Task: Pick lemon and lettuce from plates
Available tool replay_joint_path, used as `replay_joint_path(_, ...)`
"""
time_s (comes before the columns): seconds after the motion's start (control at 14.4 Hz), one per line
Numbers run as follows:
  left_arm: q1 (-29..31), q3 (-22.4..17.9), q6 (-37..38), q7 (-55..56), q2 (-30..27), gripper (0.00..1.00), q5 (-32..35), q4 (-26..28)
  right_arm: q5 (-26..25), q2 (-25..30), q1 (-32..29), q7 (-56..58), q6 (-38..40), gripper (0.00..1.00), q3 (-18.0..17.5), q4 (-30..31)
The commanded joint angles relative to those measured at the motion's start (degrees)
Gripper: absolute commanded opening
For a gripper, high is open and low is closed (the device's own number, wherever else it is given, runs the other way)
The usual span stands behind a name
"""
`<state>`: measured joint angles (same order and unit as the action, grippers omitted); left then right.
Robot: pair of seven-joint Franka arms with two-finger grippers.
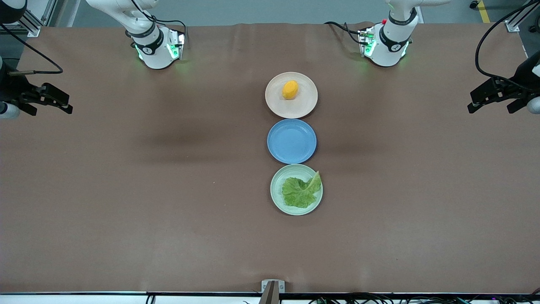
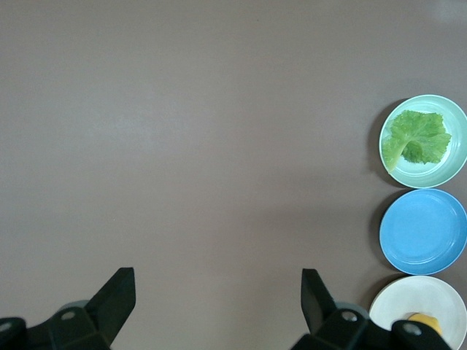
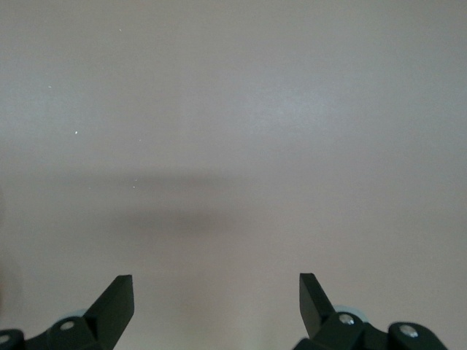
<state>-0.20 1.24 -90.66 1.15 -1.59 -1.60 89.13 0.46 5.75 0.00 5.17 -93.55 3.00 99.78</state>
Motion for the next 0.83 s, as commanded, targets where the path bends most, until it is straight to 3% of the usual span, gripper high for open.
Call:
replay_joint_path(0.0, -0.06, -0.01, 1.19, 0.26, 0.27, 1.0, -0.33, -1.24, 0.68, 2.34, 0.44, -0.86, -0.23, 1.0, 0.07, 2.26)
replay_joint_path(0.77, -0.32, 0.34, 1.19, 0.61, 2.28, 1.0, -1.04, -1.5, 0.6, 2.16, 0.27, -0.78, -0.49, 1.0, 0.16, 2.26)
